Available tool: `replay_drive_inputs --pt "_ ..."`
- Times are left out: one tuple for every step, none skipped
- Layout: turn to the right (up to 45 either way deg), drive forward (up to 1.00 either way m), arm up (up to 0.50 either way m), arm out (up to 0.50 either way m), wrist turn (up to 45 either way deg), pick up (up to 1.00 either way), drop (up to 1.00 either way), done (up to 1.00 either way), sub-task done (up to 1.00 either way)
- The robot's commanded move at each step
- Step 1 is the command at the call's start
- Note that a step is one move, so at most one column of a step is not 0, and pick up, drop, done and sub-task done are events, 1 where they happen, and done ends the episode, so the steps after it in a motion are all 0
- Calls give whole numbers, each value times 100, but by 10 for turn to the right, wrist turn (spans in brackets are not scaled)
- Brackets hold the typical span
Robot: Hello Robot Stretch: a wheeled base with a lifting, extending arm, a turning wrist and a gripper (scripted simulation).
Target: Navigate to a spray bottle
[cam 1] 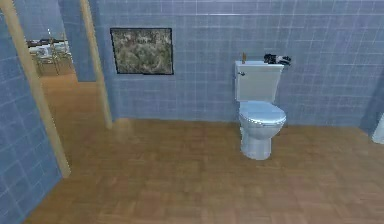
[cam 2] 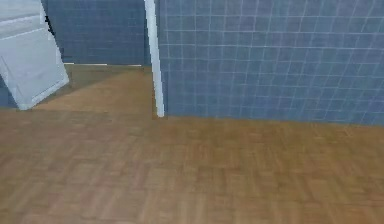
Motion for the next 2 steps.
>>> replay_drive_inputs --pt "-450 0 0 0 0 0 0 0 0" --pt "-150 0 0 0 0 0 0 0 0"
